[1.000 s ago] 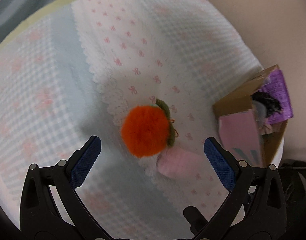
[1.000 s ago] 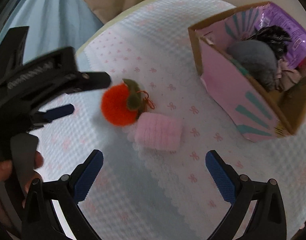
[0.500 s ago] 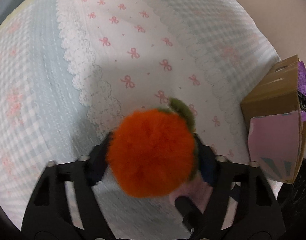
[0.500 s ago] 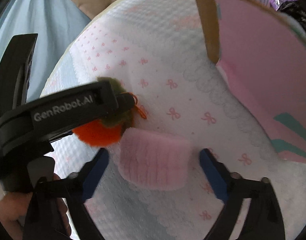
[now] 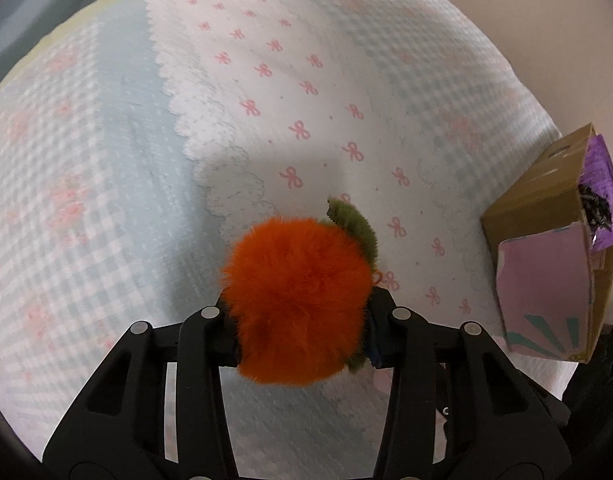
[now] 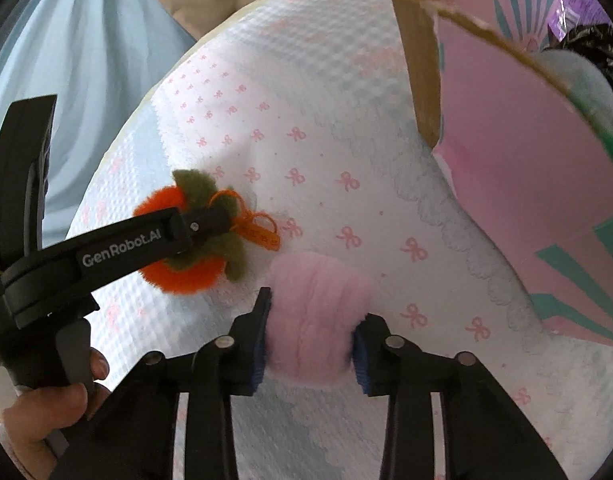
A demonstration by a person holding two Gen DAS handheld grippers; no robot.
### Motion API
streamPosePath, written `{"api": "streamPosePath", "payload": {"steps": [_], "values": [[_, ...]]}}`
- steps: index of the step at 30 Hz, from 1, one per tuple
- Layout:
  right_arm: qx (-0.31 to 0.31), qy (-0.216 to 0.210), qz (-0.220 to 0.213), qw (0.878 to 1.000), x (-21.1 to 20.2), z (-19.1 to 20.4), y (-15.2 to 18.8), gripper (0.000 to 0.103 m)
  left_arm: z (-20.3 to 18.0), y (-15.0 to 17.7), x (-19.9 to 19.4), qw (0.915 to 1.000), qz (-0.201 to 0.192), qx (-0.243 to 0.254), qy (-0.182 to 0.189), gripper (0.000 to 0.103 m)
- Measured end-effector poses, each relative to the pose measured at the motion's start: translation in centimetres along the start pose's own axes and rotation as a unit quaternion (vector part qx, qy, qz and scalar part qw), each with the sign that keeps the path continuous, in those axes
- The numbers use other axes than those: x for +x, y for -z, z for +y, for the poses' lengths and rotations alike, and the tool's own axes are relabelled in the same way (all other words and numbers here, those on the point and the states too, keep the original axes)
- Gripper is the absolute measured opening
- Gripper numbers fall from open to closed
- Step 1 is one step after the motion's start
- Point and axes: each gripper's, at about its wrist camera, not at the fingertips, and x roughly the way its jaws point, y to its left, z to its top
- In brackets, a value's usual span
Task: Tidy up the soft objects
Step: 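Grasp the orange pompom with the left tool while the right tool grasps the pink fuzzy wristband, then carry the orange pompom and pink wristband over the box with both tools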
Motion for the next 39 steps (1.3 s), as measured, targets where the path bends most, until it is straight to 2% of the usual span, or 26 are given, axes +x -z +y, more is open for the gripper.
{"api": "streamPosePath", "payload": {"steps": [7, 13, 21, 28, 34, 39], "values": [[-0.018, -0.002, -0.025, 1.0, -3.8, 0.4, 0.0, 0.031, -0.2, 0.9, -5.4, 0.9995, -0.03, -0.005, -0.007, 0.039], [-0.03, -0.002, -0.05, 0.998, -8.1, 1.0, 0.2, 0.031, -3.1, 1.4, -10.4, 0.9977, -0.067, -0.011, -0.008, 0.039], [-0.061, -0.013, -0.089, 0.994, -17.2, 2.0, 0.9, 0.031, -6.5, 4.0, -19.6, 0.9931, -0.114, -0.024, -0.009, 0.039], [-0.089, -0.022, -0.099, 0.991, -24.5, 2.2, -0.2, 0.031, -10.8, 5.9, -26.2, 0.9896, -0.14, -0.031, 0.007, 0.039], [-0.121, -0.01, -0.113, 0.986, -30.7, -0.1, -2.8, 0.031, -15.2, 6.3, -28.2, 0.9874, -0.151, -0.045, 0.014, 0.039], [-0.145, 0.002, -0.115, 0.983, -33.1, -3.7, -5.8, 0.031, -19.5, 5.5, -27.5, 0.9863, -0.153, -0.06, 0.005, 0.039]]}}
